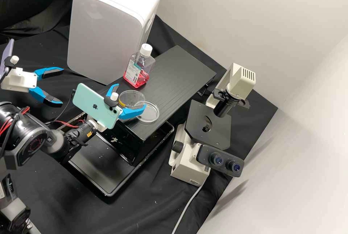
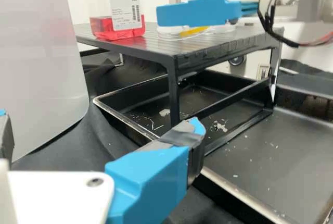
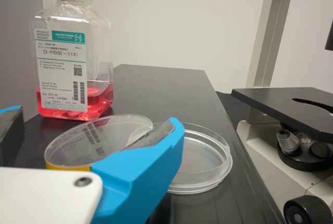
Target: Remove the lid from the petri dish
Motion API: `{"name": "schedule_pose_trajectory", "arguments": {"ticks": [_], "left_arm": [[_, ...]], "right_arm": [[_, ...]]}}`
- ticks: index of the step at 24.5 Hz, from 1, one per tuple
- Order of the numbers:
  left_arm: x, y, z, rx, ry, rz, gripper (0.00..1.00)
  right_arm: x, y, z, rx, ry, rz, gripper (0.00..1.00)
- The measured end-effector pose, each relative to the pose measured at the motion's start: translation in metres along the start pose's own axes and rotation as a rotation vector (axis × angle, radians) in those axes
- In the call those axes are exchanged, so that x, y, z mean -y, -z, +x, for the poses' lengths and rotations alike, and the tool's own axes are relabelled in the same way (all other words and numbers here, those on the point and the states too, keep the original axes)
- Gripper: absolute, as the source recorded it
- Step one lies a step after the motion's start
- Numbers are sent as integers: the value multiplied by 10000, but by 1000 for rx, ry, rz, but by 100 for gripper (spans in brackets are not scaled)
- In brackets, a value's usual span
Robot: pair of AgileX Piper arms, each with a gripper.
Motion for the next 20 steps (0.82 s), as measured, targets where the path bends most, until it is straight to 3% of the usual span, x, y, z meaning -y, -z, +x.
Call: {"name": "schedule_pose_trajectory", "arguments": {"ticks": [3, 8, 11, 13, 16, 20], "left_arm": [[-14, -16, -21, -15, -9, 27, 100], [-108, -16, -130, -48, -52, 8, 100], [-123, -22, -156, -76, -63, 27, 100], [-125, -13, -157, -88, -65, 34, 100], [-126, -7, -158, -94, -66, 32, 100], [-127, -6, -158, -95, -66, 31, 100]], "right_arm": [[5, -8, -10, 4, 2, -10, 100], [-51, -11, -138, 29, -28, -3, 100], [-70, 22, -244, 43, -50, -12, 100], [-62, 39, -324, 74, -73, -10, 100], [-72, 54, -486, 101, -98, 18, 100], [-55, 21, -630, 105, -80, 36, 100]]}}
